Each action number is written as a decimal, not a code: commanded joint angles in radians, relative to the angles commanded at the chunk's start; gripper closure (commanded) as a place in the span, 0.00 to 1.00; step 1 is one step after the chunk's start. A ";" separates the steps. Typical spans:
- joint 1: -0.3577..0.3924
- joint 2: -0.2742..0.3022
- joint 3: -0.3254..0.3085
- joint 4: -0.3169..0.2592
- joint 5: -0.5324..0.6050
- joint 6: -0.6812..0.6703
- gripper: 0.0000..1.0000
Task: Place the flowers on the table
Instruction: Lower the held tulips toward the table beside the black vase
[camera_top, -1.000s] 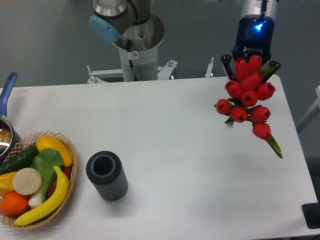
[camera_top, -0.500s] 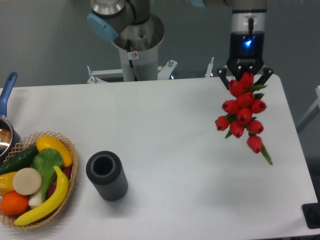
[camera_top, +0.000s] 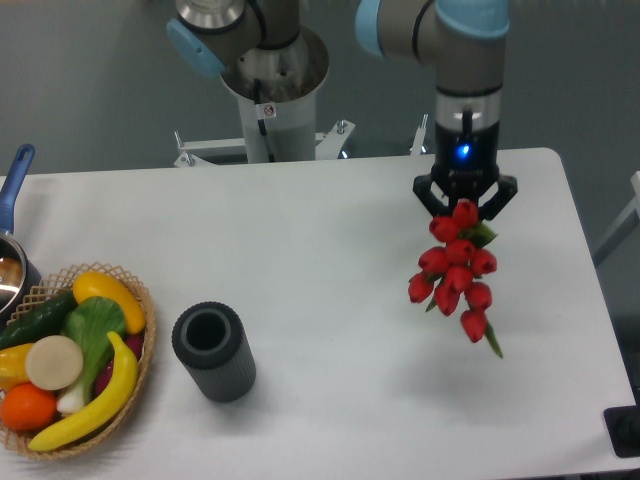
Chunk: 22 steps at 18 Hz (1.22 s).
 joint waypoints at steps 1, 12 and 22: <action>-0.011 -0.020 0.006 0.000 0.020 0.000 0.77; -0.086 -0.175 0.049 0.008 0.034 -0.015 0.72; -0.106 -0.129 0.038 0.006 0.034 -0.025 0.00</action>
